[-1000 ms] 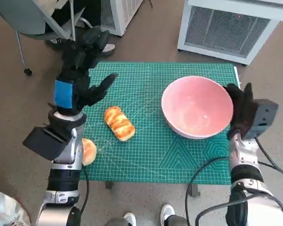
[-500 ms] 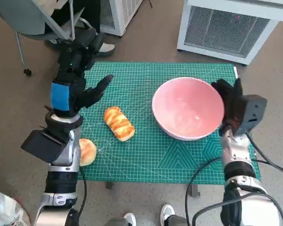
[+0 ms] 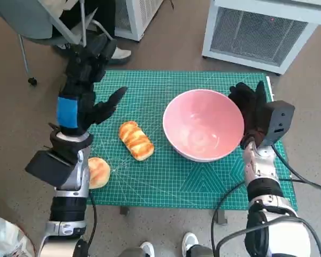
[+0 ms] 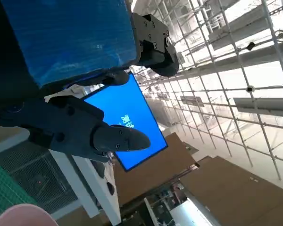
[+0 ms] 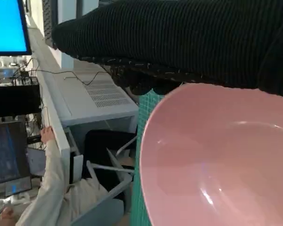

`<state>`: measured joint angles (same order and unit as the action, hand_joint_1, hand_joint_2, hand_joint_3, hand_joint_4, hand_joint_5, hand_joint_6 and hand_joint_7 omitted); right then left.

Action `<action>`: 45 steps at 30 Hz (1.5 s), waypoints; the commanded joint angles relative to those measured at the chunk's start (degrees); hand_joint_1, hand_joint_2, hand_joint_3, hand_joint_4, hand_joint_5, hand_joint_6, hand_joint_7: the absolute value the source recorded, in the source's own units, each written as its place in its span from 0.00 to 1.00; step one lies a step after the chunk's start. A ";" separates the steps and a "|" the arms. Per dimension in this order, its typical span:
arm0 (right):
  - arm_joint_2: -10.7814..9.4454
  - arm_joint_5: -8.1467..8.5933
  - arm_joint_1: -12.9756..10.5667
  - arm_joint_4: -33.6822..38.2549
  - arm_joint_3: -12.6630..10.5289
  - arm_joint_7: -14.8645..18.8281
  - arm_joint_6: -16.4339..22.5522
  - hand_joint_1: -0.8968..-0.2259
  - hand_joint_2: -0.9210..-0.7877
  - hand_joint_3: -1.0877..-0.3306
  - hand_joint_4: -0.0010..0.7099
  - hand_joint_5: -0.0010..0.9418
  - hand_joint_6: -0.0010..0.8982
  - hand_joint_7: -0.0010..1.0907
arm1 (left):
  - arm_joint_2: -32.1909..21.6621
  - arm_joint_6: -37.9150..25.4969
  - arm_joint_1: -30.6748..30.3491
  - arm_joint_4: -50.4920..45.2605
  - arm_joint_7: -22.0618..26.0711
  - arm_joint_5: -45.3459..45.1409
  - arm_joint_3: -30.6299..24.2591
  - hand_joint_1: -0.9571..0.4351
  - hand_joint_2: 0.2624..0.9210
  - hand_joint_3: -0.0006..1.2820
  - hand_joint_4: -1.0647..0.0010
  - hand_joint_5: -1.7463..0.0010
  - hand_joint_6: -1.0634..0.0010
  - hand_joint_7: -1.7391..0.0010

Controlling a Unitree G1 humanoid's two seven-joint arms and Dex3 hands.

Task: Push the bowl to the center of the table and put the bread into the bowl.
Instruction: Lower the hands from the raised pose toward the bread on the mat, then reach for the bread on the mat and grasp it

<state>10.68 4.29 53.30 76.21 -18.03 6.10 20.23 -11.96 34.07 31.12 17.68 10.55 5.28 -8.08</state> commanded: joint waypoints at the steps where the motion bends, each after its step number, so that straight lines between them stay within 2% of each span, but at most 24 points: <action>1: 0.69 0.16 -0.34 0.33 -0.52 0.40 -0.44 0.62 0.00 0.29 0.29 0.00 0.31 0.00 | -0.85 0.35 -0.60 0.88 0.43 0.10 -0.27 0.45 1.00 0.16 0.57 1.00 0.75 0.74; 11: 1.73 -0.16 0.37 -0.59 -0.22 -0.84 2.22 0.61 0.00 0.30 0.30 0.00 0.32 0.01 | -2.42 2.07 -0.81 3.24 0.78 -2.73 0.83 0.45 1.00 0.15 0.57 1.00 0.76 0.75; 15: 2.14 -0.45 0.92 -2.21 0.52 -0.30 6.40 0.59 0.00 0.31 0.30 0.00 0.32 0.01 | -5.17 3.76 -0.66 5.87 1.68 -5.74 1.68 0.44 1.00 0.15 0.58 1.00 0.77 0.76; 21: 3.36 0.45 0.83 -6.06 1.22 5.85 18.15 0.56 0.00 0.33 0.29 0.00 0.32 0.01 | -11.96 5.26 1.43 11.05 4.47 -12.64 4.67 0.43 1.00 0.14 0.59 1.00 0.77 0.78; 23: 3.41 1.41 0.63 -8.28 1.23 8.60 22.96 0.56 0.00 0.34 0.30 0.01 0.32 0.01 | -14.26 5.67 2.34 12.48 5.58 -14.92 6.04 0.43 1.00 0.13 0.60 1.00 0.76 0.80; 26: 2.66 3.97 0.00 -12.22 1.10 13.13 29.02 0.55 0.00 0.35 0.33 0.02 0.33 0.01 | -16.87 6.32 3.82 14.31 7.32 -17.32 8.03 0.42 1.00 0.12 0.60 1.00 0.74 0.82; 32: 1.34 8.96 -2.42 -20.81 2.85 21.00 37.57 0.52 0.00 0.40 0.41 0.03 0.35 0.02 | -20.55 6.76 6.69 17.60 12.48 -19.65 12.00 0.43 1.00 0.06 0.62 1.00 0.69 0.86; 37: 1.38 12.91 -4.38 -26.67 4.59 26.25 39.37 0.47 0.00 0.44 0.44 0.03 0.37 0.03 | -22.10 6.38 8.74 20.16 17.88 -18.92 14.45 0.45 0.97 0.01 0.63 1.00 0.62 0.92; 45: 2.02 15.31 -8.16 -34.68 6.82 29.13 37.64 0.41 0.00 0.48 0.45 0.02 0.38 0.03 | -23.28 5.28 12.16 24.15 24.78 -19.07 17.37 0.49 0.88 0.00 0.64 1.00 0.56 0.95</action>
<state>12.44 18.55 47.61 43.55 -12.05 34.06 59.03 -34.54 39.45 41.38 40.48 33.40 -13.50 8.18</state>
